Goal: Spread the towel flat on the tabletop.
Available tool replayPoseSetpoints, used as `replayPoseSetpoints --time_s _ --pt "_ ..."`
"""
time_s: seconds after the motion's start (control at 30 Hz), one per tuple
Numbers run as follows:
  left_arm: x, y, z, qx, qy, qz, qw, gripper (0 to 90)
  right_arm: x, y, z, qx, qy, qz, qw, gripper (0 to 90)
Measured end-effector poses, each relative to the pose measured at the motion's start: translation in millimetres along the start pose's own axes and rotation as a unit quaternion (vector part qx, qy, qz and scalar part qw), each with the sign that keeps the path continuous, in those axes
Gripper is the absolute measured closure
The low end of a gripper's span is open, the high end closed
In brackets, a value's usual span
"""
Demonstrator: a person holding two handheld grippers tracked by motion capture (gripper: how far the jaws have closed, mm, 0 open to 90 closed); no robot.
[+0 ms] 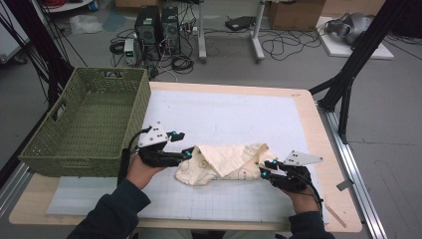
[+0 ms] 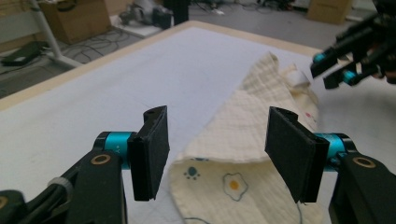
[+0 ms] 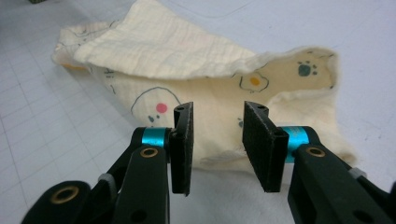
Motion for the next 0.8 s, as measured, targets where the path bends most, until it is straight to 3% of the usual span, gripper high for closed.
replayPoseSetpoints --time_s 0.03,0.2,0.27,0.3,0.37,0.4,0.43,0.57,0.6,0.63,0.67,0.73,0.77,0.8 --pt "0.0 0.0 0.0 0.0 0.0 0.0 1.0 40.1 -0.3 0.3 0.5 0.002 0.002 -0.001 1.0 63.1" --pt "5.4 18.6 -37.4 0.041 -0.038 -0.018 0.9983 37.7 -0.5 0.2 1.5 0.011 0.0 -0.006 0.9999 58.7" --pt "8.1 27.3 -53.6 0.061 -0.058 -0.028 0.9961 36.3 -0.2 1.7 1.5 0.015 0.001 -0.009 0.9999 55.5" --pt "9.7 35.0 -67.4 0.077 -0.073 -0.033 0.9937 36.0 0.0 2.3 1.4 0.015 0.002 -0.01 0.9998 55.4" --pt "10.1 39.4 -73.6 0.083 -0.077 -0.032 0.9931 35.7 1.0 3.0 1.8 0.015 0.002 -0.013 0.9998 55.1" --pt "9.6 46.4 -83.5 0.094 -0.087 -0.04 0.991 35.6 1.3 3.8 2.0 0.017 0.003 -0.011 0.9998 55.1" --pt "9.2 49.8 -87.7 0.098 -0.089 -0.039 0.9905 35.7 1.8 3.6 2.5 0.016 0.002 -0.013 0.9998 55.1" --pt "9.3 55.4 -98.4 0.106 -0.104 -0.046 0.9879 37.3 2.1 2.9 3.1 0.014 0.004 -0.016 0.9998 54.7" --pt "10.1 56.1 -101.5 0.11 -0.109 -0.051 0.9866 44.5 1.6 2.1 3.0 0.011 0.006 -0.014 0.9998 54.2" --pt "11.3 57.2 -104.1 0.11 -0.114 -0.051 0.986 44.5 1.6 2.1 3.0 0.011 0.006 -0.014 0.9998 54.2" --pt "13.5 56.7 -107.4 0.11 -0.124 -0.057 0.9845 50.5 1.2 1.7 2.9 0.011 0.008 -0.013 0.9998 53.8" --pt "14.4 55.9 -108.3 0.106 -0.128 -0.06 0.9843 62.3 1.2 1.5 3.2 0.011 0.009 -0.016 0.9998 53.7" --pt "15.1 54.3 -108.4 0.104 -0.134 -0.061 0.9836 62.3 1.2 1.5 3.2 0.011 0.009 -0.016 0.9998 53.7" --pt "14.9 51.6 -107.6 0.1 -0.13 -0.059 0.9846 75.4 1.4 2.2 3.6 0.01 0.01 -0.016 0.9998 53.6"
Point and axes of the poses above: each handheld gripper's, and its own axes: z roughly backward along the jaws, x roughly out of its underside, y roughly to its right, the point moved 3 cm from there along -z, roughly forward along the jaws, and after that the axes turned 3 degrees about -y, right-handed, at the moved point
